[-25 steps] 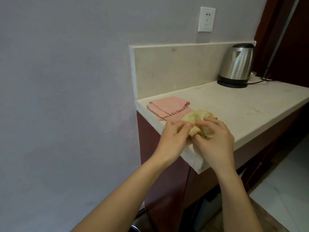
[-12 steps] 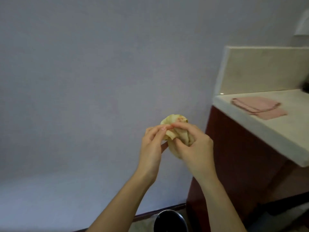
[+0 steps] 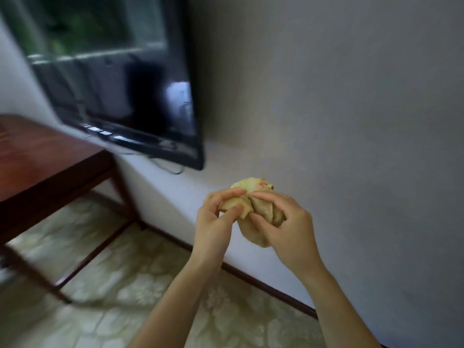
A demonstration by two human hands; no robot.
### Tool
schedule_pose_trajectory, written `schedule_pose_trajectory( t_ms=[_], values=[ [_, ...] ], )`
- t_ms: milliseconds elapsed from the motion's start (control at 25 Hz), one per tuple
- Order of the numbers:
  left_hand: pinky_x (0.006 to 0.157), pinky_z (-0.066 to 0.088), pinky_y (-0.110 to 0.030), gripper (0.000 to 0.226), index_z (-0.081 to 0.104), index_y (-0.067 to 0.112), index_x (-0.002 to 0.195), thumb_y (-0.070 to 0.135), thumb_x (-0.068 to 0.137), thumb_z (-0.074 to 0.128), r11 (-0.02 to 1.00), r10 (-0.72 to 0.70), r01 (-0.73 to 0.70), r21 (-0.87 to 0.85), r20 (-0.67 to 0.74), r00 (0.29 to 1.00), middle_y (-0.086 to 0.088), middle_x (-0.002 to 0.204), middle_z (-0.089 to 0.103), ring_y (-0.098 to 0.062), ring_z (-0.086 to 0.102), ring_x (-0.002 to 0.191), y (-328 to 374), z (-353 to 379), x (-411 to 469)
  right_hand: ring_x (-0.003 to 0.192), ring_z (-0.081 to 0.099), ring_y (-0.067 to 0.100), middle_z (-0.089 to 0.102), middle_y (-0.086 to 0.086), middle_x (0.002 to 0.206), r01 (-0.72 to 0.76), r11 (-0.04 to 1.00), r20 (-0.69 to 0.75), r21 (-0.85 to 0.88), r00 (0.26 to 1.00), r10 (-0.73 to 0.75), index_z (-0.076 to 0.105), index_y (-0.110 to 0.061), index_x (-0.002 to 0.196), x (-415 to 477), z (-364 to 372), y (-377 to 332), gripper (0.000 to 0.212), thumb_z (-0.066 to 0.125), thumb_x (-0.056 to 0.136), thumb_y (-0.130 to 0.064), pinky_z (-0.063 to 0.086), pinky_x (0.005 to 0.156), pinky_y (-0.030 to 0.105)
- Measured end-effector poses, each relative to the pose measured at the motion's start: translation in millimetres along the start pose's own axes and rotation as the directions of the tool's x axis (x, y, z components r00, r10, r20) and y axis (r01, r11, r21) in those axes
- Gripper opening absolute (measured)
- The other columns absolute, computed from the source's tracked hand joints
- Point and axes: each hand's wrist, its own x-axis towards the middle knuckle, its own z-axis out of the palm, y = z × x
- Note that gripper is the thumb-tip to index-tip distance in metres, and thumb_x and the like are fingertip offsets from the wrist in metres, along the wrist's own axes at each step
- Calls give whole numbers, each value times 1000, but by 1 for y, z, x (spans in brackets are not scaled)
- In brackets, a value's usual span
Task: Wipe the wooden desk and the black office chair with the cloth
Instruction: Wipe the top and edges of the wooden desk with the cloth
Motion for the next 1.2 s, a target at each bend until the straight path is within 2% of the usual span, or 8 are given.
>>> schedule_pose_trajectory(
  t_ms=[80, 240, 480, 560, 640, 760, 920, 1200],
  values=[
    [96, 46, -53, 35, 74, 31, 89, 1, 84, 57, 1000, -2, 5, 20, -161, 987, -9, 112, 63, -32, 60, 106, 0, -77, 16, 98, 56, -1, 61, -28, 98, 31, 999, 150, 40, 988, -37, 64, -38, 101, 21, 75, -10, 34, 76, 78, -15, 45, 84, 10],
    [92, 50, -53, 43, 75, 30, 90, -7, 85, 54, 1000, -2, -5, -15, -421, 907, -9, 112, 65, -30, 61, 105, -2, -201, 38, 104, 58, 3, 62, -19, 107, 58, 992, 387, 113, 917, -97, 66, -29, 108, 58, 207, -28, 30, 74, 80, -22, 51, 90, 19],
    [86, 54, -51, 47, 75, 24, 93, -12, 82, 47, 997, -14, -37, -64, -653, 757, -14, 112, 66, -31, 63, 104, -1, -347, 94, 106, 57, 1, 60, -25, 103, 143, 957, 518, 251, 816, -258, 67, -31, 103, 113, 382, -48, 26, 72, 83, -16, 50, 92, 27],
    [75, 58, -41, 50, 76, 25, 88, -14, 82, 45, 995, -7, -71, -71, -750, 662, -12, 108, 68, -28, 66, 100, 4, -410, 123, 106, 58, 3, 63, -20, 103, 139, 942, 533, 307, 795, -291, 69, -26, 103, 139, 460, -58, 25, 71, 83, -13, 51, 92, 31],
    [75, 56, -34, 51, 77, 23, 84, -16, 79, 45, 993, 0, -97, -71, -805, 593, -12, 105, 70, -28, 66, 101, 11, -467, 143, 104, 58, 2, 64, -18, 103, 120, 939, 570, 323, 767, -295, 70, -23, 104, 158, 525, -67, 24, 71, 83, -13, 51, 92, 29],
    [85, 54, -40, 48, 77, 21, 81, -16, 78, 47, 992, 1, -106, -65, -849, 528, -13, 101, 70, -29, 65, 102, 15, -529, 157, 105, 58, 0, 65, -17, 103, 115, 928, 612, 354, 722, -323, 71, -22, 105, 170, 596, -78, 24, 71, 83, -13, 48, 92, 20],
    [77, 54, -31, 47, 77, 21, 75, -16, 78, 48, 986, -19, -136, -92, -886, 463, -6, 90, 72, -21, 67, 91, 8, -612, 174, 105, 56, -1, 61, -25, 98, 128, 926, 681, 356, 643, -350, 71, -21, 102, 173, 689, -92, 23, 72, 82, -11, 39, 91, 5],
    [60, 51, -22, 47, 75, 18, 68, -19, 76, 48, 965, -184, -86, -248, -872, 453, 1, 72, 69, -10, 62, 67, -33, -767, 212, 106, 52, 8, 62, -17, 95, 192, 956, 696, 220, 656, -292, 74, -14, 98, 178, 832, -103, 19, 74, 80, -8, 33, 88, -1]
  ],
)
